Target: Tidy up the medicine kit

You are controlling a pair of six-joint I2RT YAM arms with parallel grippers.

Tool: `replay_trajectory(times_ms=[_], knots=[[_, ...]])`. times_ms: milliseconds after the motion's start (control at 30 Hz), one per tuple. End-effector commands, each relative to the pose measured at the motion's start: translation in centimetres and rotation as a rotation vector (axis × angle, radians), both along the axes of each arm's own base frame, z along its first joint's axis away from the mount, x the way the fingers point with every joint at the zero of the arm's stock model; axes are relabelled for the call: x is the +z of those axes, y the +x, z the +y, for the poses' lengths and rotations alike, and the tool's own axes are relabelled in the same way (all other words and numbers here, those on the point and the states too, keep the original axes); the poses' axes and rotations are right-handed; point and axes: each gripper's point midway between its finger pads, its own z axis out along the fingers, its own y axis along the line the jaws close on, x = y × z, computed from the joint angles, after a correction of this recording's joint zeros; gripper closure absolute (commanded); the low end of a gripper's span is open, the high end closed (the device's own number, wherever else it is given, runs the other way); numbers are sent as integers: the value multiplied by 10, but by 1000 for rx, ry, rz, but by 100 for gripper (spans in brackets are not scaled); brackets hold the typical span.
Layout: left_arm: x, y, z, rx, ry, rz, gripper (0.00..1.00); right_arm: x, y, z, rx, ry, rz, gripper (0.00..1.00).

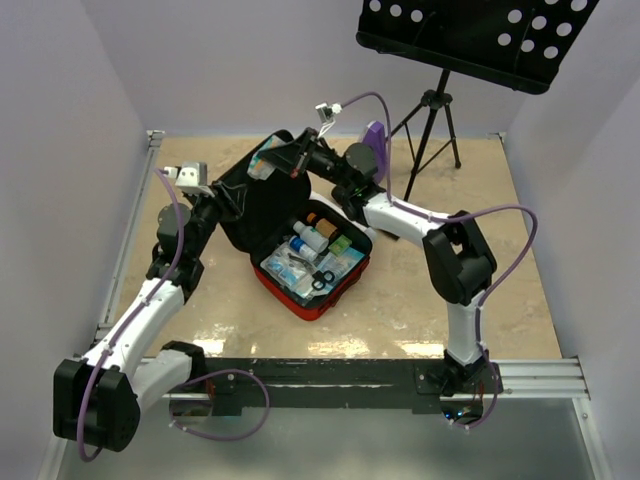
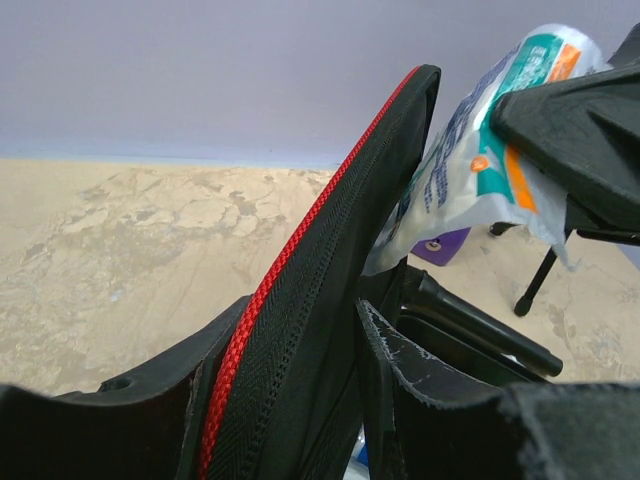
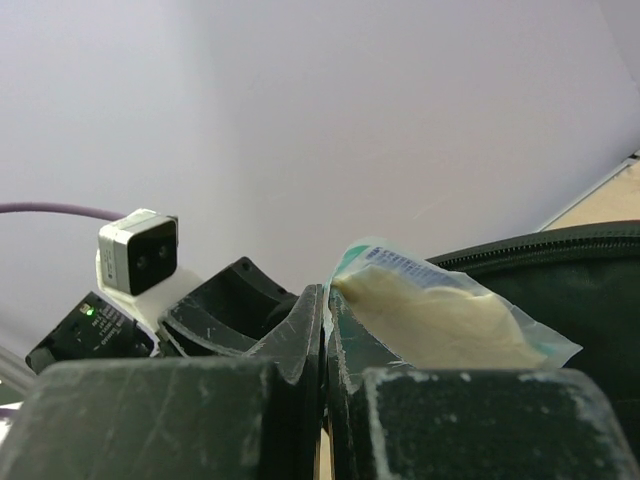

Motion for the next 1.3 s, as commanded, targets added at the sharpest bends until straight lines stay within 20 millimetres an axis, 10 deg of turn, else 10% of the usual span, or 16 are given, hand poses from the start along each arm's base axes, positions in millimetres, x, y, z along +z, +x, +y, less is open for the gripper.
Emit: replay_trajectory(times_ms=[0,533,800,1033,1267], knots=[[4,-1,8,25,39,-28,69,21,-7,1,38,49,-63,100],[5,-7,9,27,37,-26,69,-16,-8,10,91,-46,-14,100],[7,-9,6,8,25,-34,69,-7,-1,2,0,-134,20,50],[13,-14,5,-1,9,-54,69,15,15,-24,-212,-268,29,38],[23,-22,-7,-74,-20,-87,69,34,-11,-71,-338,-342,-14,31]])
